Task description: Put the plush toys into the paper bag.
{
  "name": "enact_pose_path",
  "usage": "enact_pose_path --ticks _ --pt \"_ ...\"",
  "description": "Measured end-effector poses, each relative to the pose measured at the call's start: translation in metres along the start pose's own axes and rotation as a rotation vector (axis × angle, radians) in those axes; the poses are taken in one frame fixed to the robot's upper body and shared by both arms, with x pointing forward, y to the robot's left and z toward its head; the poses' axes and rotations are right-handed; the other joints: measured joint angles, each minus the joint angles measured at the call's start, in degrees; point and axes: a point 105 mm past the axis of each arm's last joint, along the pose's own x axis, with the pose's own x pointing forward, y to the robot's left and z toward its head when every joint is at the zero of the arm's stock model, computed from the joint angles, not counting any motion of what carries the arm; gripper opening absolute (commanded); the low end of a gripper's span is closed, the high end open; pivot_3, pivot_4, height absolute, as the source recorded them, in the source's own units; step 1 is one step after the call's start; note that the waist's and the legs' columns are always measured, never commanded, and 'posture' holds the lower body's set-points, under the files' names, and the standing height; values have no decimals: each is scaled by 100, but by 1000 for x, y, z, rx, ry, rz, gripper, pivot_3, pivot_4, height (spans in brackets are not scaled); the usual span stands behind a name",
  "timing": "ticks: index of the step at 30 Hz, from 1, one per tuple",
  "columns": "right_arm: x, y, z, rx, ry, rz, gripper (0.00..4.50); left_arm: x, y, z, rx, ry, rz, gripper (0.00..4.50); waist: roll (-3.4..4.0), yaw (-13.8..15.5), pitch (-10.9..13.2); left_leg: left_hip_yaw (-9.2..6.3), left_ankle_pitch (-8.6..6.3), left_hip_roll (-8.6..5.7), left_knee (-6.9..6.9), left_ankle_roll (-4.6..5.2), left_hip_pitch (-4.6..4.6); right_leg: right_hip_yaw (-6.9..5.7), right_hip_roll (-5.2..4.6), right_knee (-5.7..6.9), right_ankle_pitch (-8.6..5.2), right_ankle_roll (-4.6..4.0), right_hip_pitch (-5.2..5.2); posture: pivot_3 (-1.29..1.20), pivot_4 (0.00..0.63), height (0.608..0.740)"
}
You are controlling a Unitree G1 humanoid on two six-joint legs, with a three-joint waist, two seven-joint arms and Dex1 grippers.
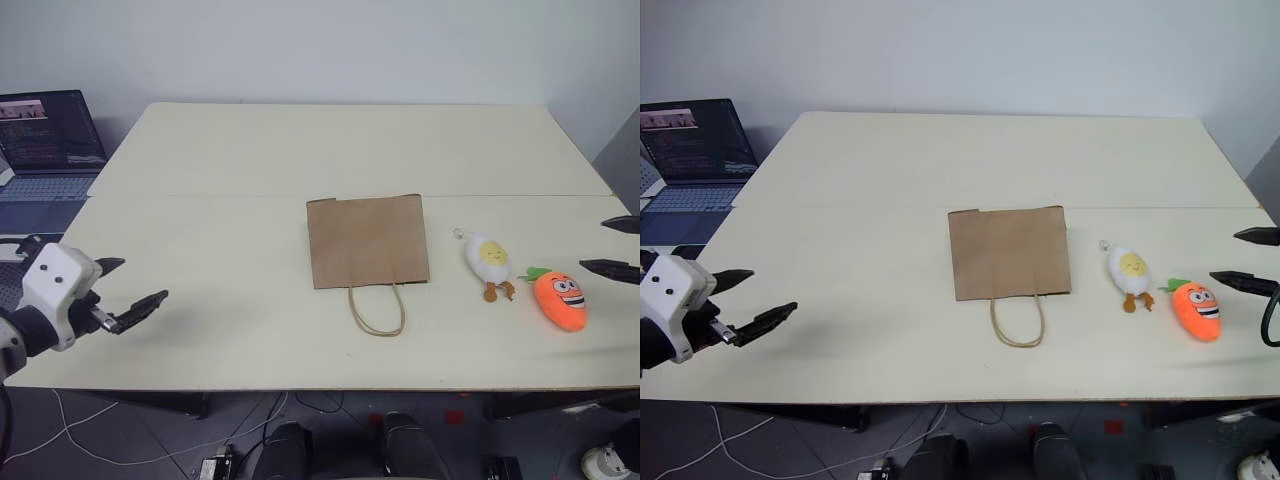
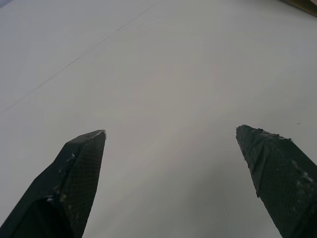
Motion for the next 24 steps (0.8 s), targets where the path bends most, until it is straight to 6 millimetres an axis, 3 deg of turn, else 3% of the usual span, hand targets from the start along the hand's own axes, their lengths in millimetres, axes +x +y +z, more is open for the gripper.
enact_pose_path --ticks 12,24 --pt "0 1 -2 1 9 7 4500 -3 6 1 9 -9 32 4484 0 1 0 0 0 -1 0 0 0 0 0 0 0 0 0 0 150 740" --pt "3 5 1 -4 16 23 4500 -3 6 16 -21 -147 23 4484 0 2 0 1 0 -2 1 0 0 0 0 2 0 0 0 0 150 740"
